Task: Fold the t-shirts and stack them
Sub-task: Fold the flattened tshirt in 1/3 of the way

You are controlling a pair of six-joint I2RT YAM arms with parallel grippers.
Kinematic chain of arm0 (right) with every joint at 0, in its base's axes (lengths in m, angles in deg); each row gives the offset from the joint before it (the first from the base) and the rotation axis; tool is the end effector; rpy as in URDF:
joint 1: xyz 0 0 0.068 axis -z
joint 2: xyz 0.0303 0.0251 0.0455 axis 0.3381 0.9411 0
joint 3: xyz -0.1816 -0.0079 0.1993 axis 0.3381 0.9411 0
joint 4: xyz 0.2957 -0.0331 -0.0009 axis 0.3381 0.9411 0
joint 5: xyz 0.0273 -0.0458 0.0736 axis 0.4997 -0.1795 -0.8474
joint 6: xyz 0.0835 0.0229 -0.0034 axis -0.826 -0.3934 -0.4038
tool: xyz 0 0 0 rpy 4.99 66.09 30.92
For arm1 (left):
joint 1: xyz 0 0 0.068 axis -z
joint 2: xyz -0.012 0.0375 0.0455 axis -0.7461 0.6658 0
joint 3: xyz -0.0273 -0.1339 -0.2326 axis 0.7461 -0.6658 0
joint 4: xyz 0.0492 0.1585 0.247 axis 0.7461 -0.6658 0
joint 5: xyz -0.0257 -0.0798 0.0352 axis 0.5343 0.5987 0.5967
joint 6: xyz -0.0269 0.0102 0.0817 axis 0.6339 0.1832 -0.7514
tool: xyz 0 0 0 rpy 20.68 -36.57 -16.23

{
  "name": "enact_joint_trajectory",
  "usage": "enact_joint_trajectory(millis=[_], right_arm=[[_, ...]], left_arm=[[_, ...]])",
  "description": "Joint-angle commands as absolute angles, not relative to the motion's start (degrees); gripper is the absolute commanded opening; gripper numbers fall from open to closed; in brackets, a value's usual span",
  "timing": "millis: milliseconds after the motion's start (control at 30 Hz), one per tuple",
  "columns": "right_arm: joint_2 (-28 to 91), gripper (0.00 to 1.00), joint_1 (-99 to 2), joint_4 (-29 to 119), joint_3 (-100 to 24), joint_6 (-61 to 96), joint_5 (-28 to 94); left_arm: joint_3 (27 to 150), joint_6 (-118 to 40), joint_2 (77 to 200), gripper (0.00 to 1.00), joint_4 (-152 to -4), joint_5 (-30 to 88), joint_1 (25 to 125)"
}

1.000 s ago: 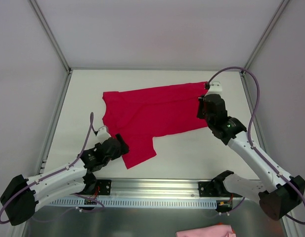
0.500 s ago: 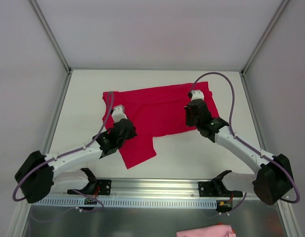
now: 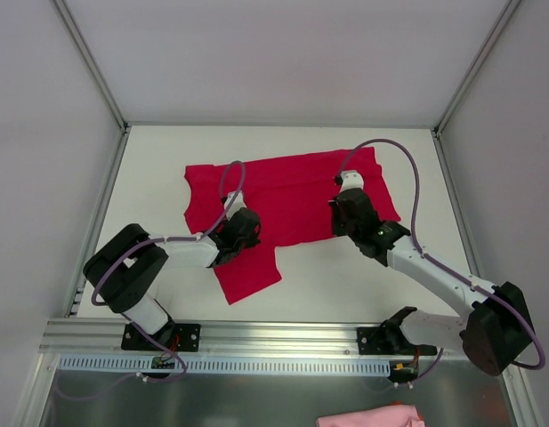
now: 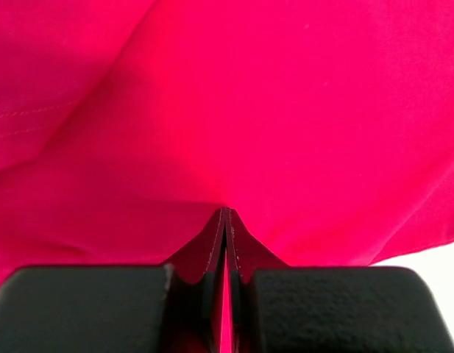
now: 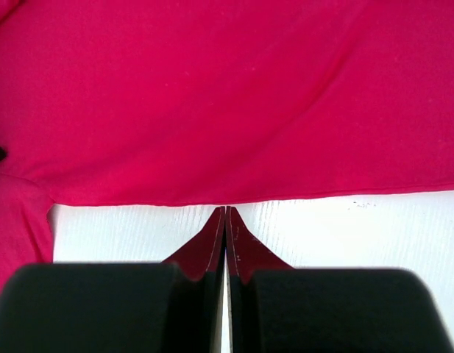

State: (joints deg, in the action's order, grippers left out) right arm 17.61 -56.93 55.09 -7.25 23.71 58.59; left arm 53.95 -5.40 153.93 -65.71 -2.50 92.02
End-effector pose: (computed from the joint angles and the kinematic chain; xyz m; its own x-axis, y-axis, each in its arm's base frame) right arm 0.2751 0.1787 0.2207 -0.4425 -0.3221 -0.8369 -0.3627 0.9178 -0.1615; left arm 0.2757 -0.2226 0.0918 -0.6164 -0.3156 -0.7214 -0.0303 0.9250 -0.3787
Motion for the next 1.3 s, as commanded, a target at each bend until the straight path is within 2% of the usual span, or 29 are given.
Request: enact_joint_trajectory(millis=[0,233,500,667,800,1033,1200,1267], right_arm=[[16.0,0.01,-57.55,52.47,-6.95,23.39,60.54],[11.87,0.01,-57.55,55.19,-7.22,23.65,63.7],[1.6,0.02,-57.55,58.19,-6.08,23.03,64.93],[-0.88,0.02,-57.47,59.59,-5.64,22.51,65.99],[-0.18,0.03,-57.55,59.94,-5.99,22.24,64.67],[1.49,0.04,-57.64,57.93,-5.55,22.68,62.31],[11.92,0.05,-57.64,57.93,-8.18,23.39,60.19],[13.35,0.04,-57.64,57.14,-8.01,23.56,59.93]], left_arm=[[55.94,-5.73,155.1,0.0,-62.19,-1.16,91.41],[53.31,1.13,152.56,0.0,-74.13,-0.37,91.32],[46.19,6.32,146.85,0.0,-78.18,-0.19,91.32],[41.97,7.99,141.93,0.0,-82.66,-1.95,91.15],[39.51,7.73,136.83,0.0,-85.04,-2.22,88.6],[35.8,3.42,130.58,0.0,-83.37,3.49,77.88],[40.81,0.1,132.42,0.0,-83.74,5.07,75.59],[40.65,-1.93,131.29,0.03,-78.83,10.77,75.41]])
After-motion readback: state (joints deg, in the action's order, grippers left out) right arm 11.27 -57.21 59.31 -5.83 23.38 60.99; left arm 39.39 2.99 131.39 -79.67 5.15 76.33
